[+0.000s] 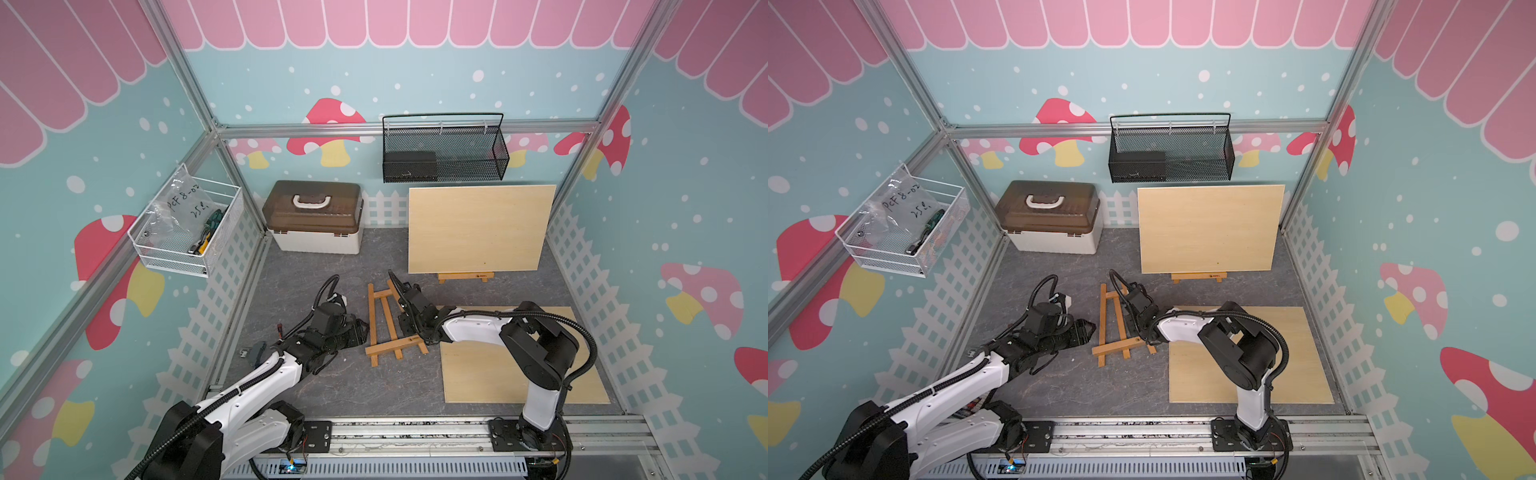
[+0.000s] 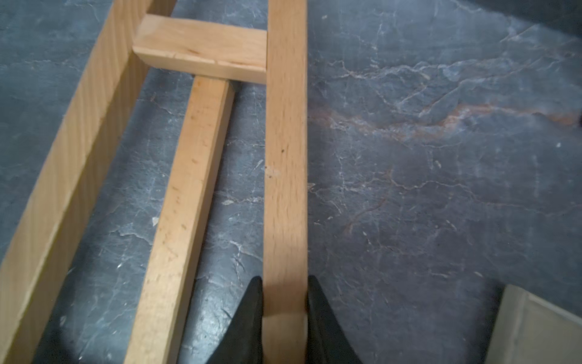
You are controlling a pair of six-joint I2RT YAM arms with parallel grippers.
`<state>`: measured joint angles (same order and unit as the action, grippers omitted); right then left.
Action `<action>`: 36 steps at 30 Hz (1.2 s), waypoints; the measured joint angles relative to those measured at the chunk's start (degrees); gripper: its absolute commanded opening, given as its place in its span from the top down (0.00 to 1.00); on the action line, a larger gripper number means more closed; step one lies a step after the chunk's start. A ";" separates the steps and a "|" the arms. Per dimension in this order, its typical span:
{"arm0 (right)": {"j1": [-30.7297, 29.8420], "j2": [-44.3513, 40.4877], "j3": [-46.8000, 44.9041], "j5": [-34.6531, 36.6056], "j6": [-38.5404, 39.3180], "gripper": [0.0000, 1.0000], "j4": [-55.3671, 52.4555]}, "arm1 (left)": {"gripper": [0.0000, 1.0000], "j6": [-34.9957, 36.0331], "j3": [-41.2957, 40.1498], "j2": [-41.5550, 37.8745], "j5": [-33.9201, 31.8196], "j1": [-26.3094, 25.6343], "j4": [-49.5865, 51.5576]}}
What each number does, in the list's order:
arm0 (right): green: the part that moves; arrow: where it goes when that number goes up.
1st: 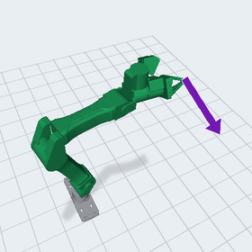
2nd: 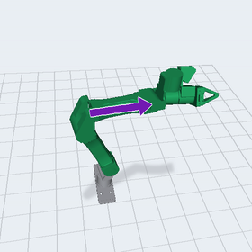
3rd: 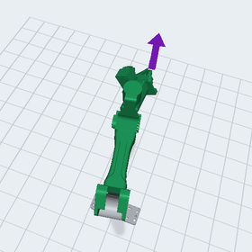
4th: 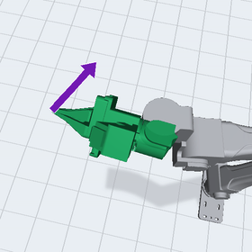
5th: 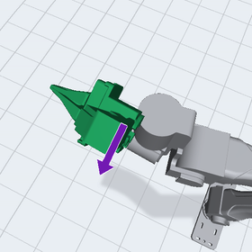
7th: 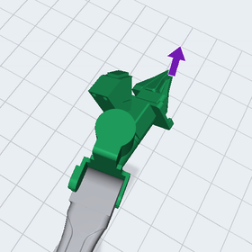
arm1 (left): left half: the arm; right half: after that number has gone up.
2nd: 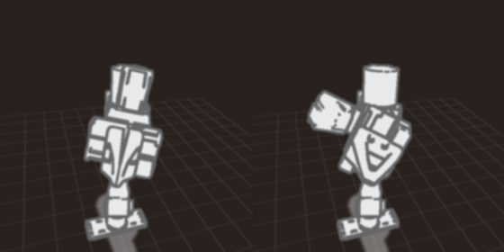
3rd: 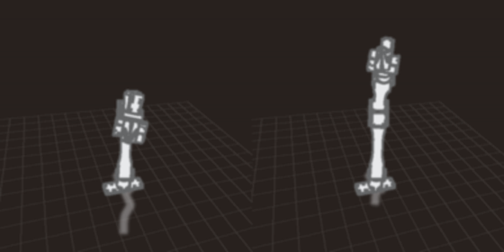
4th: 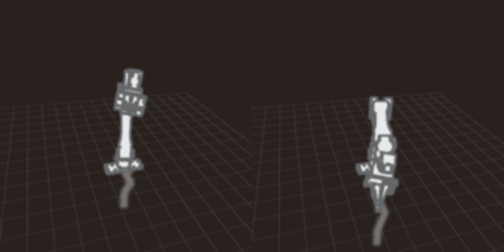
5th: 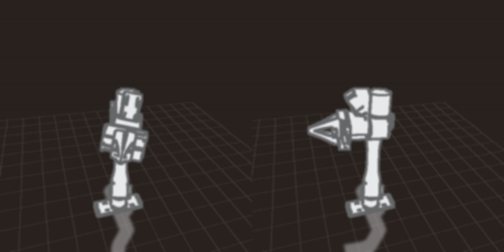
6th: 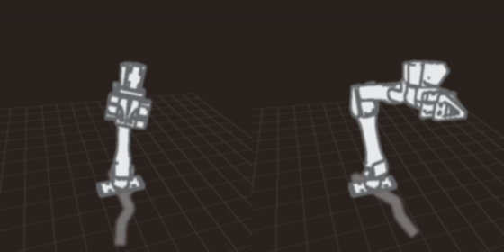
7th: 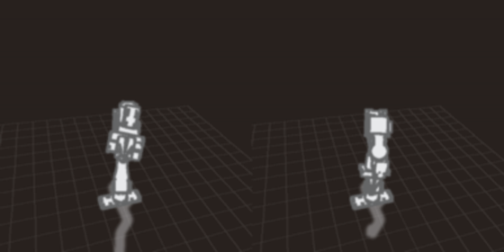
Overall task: Disassemble the easel
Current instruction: Place the easel at the center of the board, then move the easel to the corner of the board.
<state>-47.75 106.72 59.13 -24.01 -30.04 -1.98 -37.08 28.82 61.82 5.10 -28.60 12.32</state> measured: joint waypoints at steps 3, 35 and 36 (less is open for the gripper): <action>0.00 0.04 0.63 0.04 -1.01 0.64 -0.96 | 0.33 0.02 1.31 2.64 0.00 -0.83 0.33; 15.74 -28.06 -13.62 -0.28 -3.69 0.28 -9.25 | 0.30 -10.36 41.44 40.30 -3.41 -15.89 14.97; 16.33 -28.76 -13.81 -0.48 -3.67 0.28 -9.38 | 0.30 -10.51 43.04 41.77 -3.48 -16.20 16.24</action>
<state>-31.42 77.95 45.32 -24.49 -33.71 -11.35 -47.59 71.85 103.59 1.63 -44.80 28.56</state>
